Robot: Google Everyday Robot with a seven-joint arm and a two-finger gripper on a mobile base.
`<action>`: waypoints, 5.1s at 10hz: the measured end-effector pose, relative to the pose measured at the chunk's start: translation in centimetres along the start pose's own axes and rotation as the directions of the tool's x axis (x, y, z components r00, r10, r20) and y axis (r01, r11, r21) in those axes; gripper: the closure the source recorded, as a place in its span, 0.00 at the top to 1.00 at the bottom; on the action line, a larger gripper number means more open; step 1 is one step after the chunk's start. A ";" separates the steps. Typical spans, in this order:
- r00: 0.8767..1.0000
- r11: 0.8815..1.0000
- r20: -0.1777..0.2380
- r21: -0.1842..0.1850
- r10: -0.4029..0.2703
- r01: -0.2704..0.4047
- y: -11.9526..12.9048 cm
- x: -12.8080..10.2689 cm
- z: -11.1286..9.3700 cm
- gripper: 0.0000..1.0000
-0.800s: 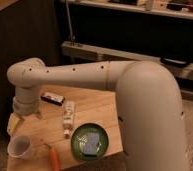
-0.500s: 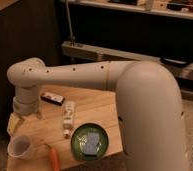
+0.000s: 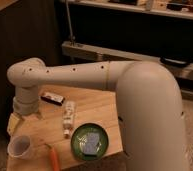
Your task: Place the white sponge in the ceramic cup
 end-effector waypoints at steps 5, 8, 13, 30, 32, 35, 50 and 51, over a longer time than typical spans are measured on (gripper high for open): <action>1.000 1.000 0.000 0.000 0.000 0.000 0.0 0.0 0.0 0.77; 1.000 1.000 0.001 0.001 0.001 -0.001 0.0 0.0 0.1 0.77; 0.994 0.993 0.000 -0.047 0.109 -0.109 1.0 -1.2 -0.2 0.77; 0.653 0.619 -0.127 -0.229 0.746 -0.751 15.6 -22.8 2.0 0.77; 0.669 0.639 -0.104 -0.222 0.736 -0.737 17.2 -23.4 2.6 0.77; 0.688 0.665 -0.062 -0.206 0.723 -0.718 19.7 -23.9 4.1 0.77; 0.642 0.621 -0.020 -0.234 0.766 -0.748 22.4 -23.4 8.7 0.77; 0.646 0.624 -0.020 -0.234 0.763 -0.745 22.7 -23.2 8.9 0.77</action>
